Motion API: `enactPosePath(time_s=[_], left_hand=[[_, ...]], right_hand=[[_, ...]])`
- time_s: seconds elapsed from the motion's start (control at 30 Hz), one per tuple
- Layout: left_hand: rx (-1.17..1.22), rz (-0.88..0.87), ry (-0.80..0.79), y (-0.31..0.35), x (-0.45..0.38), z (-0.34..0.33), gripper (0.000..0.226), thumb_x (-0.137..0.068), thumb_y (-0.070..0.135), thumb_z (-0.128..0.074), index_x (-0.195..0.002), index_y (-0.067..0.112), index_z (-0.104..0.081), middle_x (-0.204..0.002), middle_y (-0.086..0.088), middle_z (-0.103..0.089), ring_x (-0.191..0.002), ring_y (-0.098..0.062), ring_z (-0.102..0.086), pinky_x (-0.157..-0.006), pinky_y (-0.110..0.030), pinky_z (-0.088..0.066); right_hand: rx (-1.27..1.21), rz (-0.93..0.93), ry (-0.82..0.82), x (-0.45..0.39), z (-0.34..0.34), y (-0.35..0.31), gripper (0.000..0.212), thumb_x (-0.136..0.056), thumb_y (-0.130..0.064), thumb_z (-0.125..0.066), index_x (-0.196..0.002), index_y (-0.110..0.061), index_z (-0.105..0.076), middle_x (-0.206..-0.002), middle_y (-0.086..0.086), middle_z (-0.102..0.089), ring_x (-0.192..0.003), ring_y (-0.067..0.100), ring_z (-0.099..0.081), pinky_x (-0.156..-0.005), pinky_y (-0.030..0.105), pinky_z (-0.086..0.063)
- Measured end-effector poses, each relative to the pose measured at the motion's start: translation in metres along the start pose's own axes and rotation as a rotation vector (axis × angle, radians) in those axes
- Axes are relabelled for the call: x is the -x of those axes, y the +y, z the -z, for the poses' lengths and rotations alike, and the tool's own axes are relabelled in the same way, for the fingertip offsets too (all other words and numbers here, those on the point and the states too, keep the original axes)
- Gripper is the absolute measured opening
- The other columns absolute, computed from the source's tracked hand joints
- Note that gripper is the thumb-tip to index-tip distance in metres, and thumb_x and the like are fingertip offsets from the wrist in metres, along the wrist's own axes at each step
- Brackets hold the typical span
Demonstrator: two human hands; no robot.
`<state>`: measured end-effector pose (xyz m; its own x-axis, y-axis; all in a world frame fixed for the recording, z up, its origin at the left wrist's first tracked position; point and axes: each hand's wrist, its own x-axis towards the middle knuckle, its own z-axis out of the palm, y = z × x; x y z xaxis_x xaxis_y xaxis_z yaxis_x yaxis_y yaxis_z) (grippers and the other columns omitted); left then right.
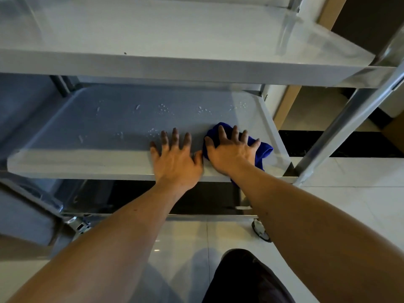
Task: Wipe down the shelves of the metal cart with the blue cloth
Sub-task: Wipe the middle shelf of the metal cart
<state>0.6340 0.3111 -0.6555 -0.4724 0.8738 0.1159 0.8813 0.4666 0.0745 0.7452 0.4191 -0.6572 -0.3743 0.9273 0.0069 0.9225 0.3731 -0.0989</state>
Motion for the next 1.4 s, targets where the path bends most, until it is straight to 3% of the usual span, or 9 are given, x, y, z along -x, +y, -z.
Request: enactPosePath(time_s=[0.2,0.5,0.83,0.97,1.17,1.4], left_hand=[[0.053,-0.042,0.005,0.016,-0.011,0.001,0.062,-0.099,0.056,-0.009,-0.157,0.034,-0.006,-0.166,-0.004,0.003,-0.151,-0.028,0.009,-0.119,-0.061,-0.003],[0.073,-0.041,0.054,0.02,-0.015,-0.006,0.077,-0.088,0.069,0.004,-0.156,0.036,-0.011,-0.167,-0.001,-0.002,-0.152,-0.03,0.004,-0.12,-0.057,-0.003],[0.09,-0.03,0.124,0.017,-0.016,-0.013,0.078,-0.089,0.07,0.002,-0.155,0.034,-0.018,-0.166,-0.001,-0.01,-0.152,-0.031,-0.003,-0.12,-0.058,-0.008],[0.092,-0.025,0.137,0.017,-0.015,-0.014,0.079,-0.088,0.071,0.002,-0.155,0.035,-0.02,-0.166,-0.001,-0.011,-0.152,-0.031,-0.003,-0.12,-0.057,-0.008],[0.087,-0.009,0.151,0.018,-0.014,-0.009,0.08,-0.089,0.071,0.002,-0.153,0.033,-0.027,-0.165,-0.004,-0.017,-0.151,-0.031,-0.009,-0.12,-0.056,-0.012],[0.139,0.011,0.158,0.017,-0.008,-0.003,0.085,-0.087,0.073,0.007,-0.153,0.031,-0.025,-0.166,-0.004,-0.012,-0.152,-0.03,-0.004,-0.121,-0.056,-0.009]], right_hand=[[-0.011,-0.058,0.002,-0.041,0.005,0.002,0.075,-0.094,-0.073,-0.011,-0.159,-0.035,-0.01,-0.168,0.011,-0.005,-0.152,0.041,-0.001,-0.113,0.072,0.006],[0.005,-0.117,0.0,-0.13,0.013,0.013,0.073,-0.096,-0.069,-0.016,-0.158,-0.031,-0.02,-0.167,0.016,-0.013,-0.151,0.043,-0.006,-0.112,0.073,0.003],[0.044,-0.08,0.021,-0.191,0.022,0.013,0.071,-0.095,-0.069,-0.016,-0.151,-0.029,-0.034,-0.155,0.021,-0.036,-0.142,0.045,-0.028,-0.111,0.073,-0.006],[0.037,-0.045,0.021,-0.201,0.021,0.014,0.073,-0.095,-0.072,-0.015,-0.152,-0.029,-0.032,-0.155,0.019,-0.037,-0.142,0.045,-0.029,-0.111,0.074,-0.01],[0.044,0.015,-0.014,-0.187,0.017,0.016,0.077,-0.093,-0.076,-0.011,-0.156,-0.035,-0.023,-0.164,0.012,-0.023,-0.149,0.042,-0.014,-0.112,0.075,-0.001],[0.027,0.108,0.03,-0.127,0.005,0.016,0.075,-0.093,-0.075,-0.01,-0.156,-0.036,-0.021,-0.164,0.009,-0.022,-0.147,0.041,-0.017,-0.111,0.074,-0.006]])
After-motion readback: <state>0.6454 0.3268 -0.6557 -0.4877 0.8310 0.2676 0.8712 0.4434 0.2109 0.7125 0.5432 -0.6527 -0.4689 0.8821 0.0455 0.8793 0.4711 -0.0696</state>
